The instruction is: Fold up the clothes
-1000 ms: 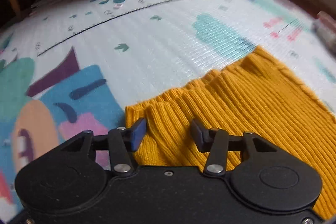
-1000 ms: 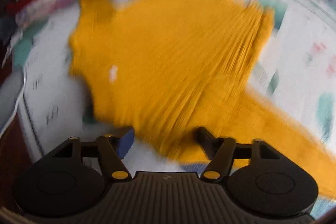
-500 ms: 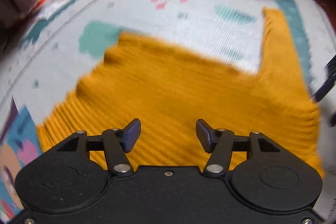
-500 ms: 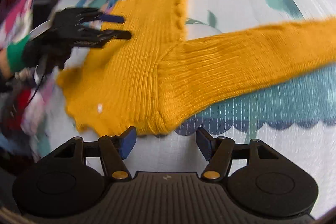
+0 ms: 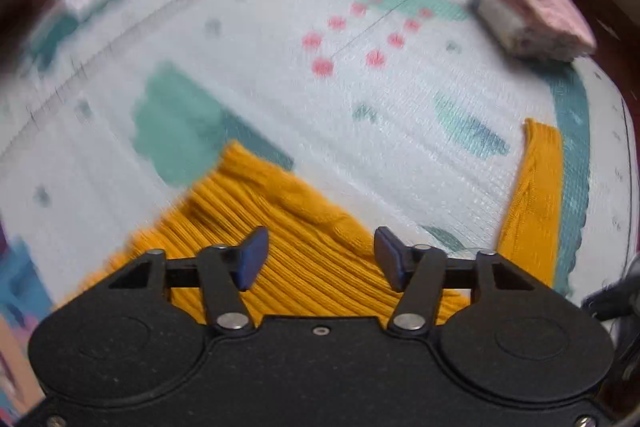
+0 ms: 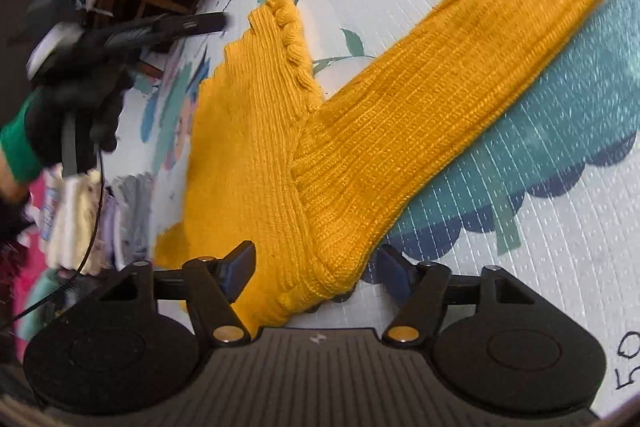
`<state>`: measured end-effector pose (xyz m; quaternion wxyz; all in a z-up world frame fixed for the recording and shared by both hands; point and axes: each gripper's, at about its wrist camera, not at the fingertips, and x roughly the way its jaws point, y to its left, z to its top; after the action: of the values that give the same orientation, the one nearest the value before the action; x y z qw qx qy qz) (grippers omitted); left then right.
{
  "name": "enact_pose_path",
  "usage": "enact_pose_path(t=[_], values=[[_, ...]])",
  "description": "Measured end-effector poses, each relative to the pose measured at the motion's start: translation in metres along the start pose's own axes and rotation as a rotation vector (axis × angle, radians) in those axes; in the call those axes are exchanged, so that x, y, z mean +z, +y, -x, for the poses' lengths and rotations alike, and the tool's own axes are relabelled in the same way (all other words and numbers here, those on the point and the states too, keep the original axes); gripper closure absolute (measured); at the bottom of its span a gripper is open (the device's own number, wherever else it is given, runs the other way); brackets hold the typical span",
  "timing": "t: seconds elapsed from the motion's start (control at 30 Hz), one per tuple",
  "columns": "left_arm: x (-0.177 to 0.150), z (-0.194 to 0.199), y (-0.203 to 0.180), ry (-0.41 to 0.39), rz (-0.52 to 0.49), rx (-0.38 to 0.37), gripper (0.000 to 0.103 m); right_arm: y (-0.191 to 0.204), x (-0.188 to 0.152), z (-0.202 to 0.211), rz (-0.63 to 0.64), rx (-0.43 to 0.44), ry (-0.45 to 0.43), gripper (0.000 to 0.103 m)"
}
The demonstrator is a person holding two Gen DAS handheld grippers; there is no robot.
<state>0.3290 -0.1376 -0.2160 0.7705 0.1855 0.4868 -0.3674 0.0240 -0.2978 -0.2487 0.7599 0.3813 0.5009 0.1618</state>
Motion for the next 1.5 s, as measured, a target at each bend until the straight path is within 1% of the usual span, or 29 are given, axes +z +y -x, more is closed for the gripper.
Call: enact_pose_path(t=[0.03, 0.07, 0.13, 0.2, 0.23, 0.27, 0.33, 0.37, 0.4, 0.47, 0.5, 0.53, 0.57, 0.6, 0.67, 0.73, 0.83, 0.93, 1.1, 1.2, 1.27, 1.37, 1.4, 1.5], values=[[0.004, -0.006, 0.0, -0.005, 0.015, -0.017, 0.052, 0.006, -0.001, -0.002, 0.034, -0.019, -0.002, 0.036], [0.009, -0.011, 0.0, -0.002, 0.025, -0.026, 0.052, 0.013, -0.001, -0.004, 0.069, -0.037, -0.004, 0.043], [0.018, -0.02, -0.002, 0.015, 0.039, -0.009, 0.052, 0.022, -0.001, -0.008, 0.127, -0.054, -0.013, 0.049], [0.022, -0.032, 0.001, 0.039, 0.091, 0.009, 0.052, 0.019, 0.002, -0.013, 0.115, -0.07, -0.011, 0.054], [0.024, -0.037, 0.003, 0.051, 0.122, 0.017, 0.052, 0.016, 0.003, -0.014, 0.102, -0.088, -0.011, 0.064], [0.025, -0.041, 0.005, 0.067, 0.152, 0.024, 0.052, 0.015, 0.003, -0.013, 0.097, -0.1, -0.018, 0.069], [0.028, -0.051, 0.005, 0.096, 0.189, 0.044, 0.052, 0.013, 0.003, -0.013, 0.092, -0.103, -0.015, 0.068], [0.028, -0.056, 0.003, 0.109, 0.198, 0.066, 0.055, 0.013, 0.003, -0.014, 0.089, -0.104, -0.015, 0.068], [0.028, -0.06, 0.0, 0.116, 0.197, 0.092, 0.057, 0.013, 0.003, -0.014, 0.088, -0.105, -0.015, 0.068], [0.027, -0.057, -0.01, 0.113, 0.161, 0.141, 0.06, 0.014, 0.002, -0.015, 0.112, -0.119, -0.019, 0.073], [0.027, -0.054, -0.012, 0.107, 0.143, 0.152, 0.066, 0.014, 0.0, -0.013, 0.136, -0.122, -0.022, 0.076], [0.027, -0.051, -0.012, 0.1, 0.127, 0.153, 0.075, 0.013, -0.001, -0.011, 0.16, -0.125, -0.025, 0.085], [0.027, -0.048, -0.012, 0.092, 0.111, 0.154, 0.093, 0.014, -0.003, -0.008, 0.186, -0.127, -0.03, 0.086], [0.027, -0.045, -0.008, 0.086, 0.12, 0.14, 0.096, 0.017, -0.004, -0.005, 0.221, -0.127, -0.043, 0.087], [0.026, -0.034, 0.001, 0.063, 0.141, 0.11, 0.097, 0.025, -0.005, 0.001, 0.3, -0.128, -0.069, 0.087], [0.024, -0.023, 0.007, 0.035, 0.142, 0.077, 0.097, 0.043, -0.01, 0.006, 0.448, -0.143, -0.099, 0.087], [0.016, -0.006, 0.019, -0.006, 0.171, 0.02, 0.097, 0.07, -0.018, 0.004, 0.665, -0.166, -0.113, 0.087], [0.002, 0.011, 0.037, -0.04, 0.212, -0.034, 0.097, 0.096, -0.03, -0.009, 0.883, -0.177, -0.098, 0.087], [-0.024, 0.025, 0.082, -0.052, 0.296, -0.065, 0.097, 0.128, -0.062, -0.029, 1.197, -0.162, -0.007, 0.088], [-0.04, 0.024, 0.104, -0.073, 0.329, -0.086, 0.097, 0.136, -0.076, -0.044, 1.307, -0.166, 0.069, 0.088], [-0.044, 0.013, 0.107, -0.076, 0.316, -0.088, 0.097, 0.137, -0.077, -0.055, 1.308, -0.167, 0.114, 0.088], [-0.048, 0.0, 0.101, -0.087, 0.256, -0.088, 0.098, 0.139, -0.073, -0.06, 1.287, -0.154, 0.14, 0.087], [-0.047, -0.003, 0.1, -0.097, 0.252, -0.094, 0.098, 0.14, -0.073, -0.061, 1.287, -0.153, 0.141, 0.087], [-0.045, -0.001, 0.098, -0.148, 0.241, -0.134, 0.098, 0.141, -0.075, -0.057, 1.3, -0.163, 0.114, 0.087]])
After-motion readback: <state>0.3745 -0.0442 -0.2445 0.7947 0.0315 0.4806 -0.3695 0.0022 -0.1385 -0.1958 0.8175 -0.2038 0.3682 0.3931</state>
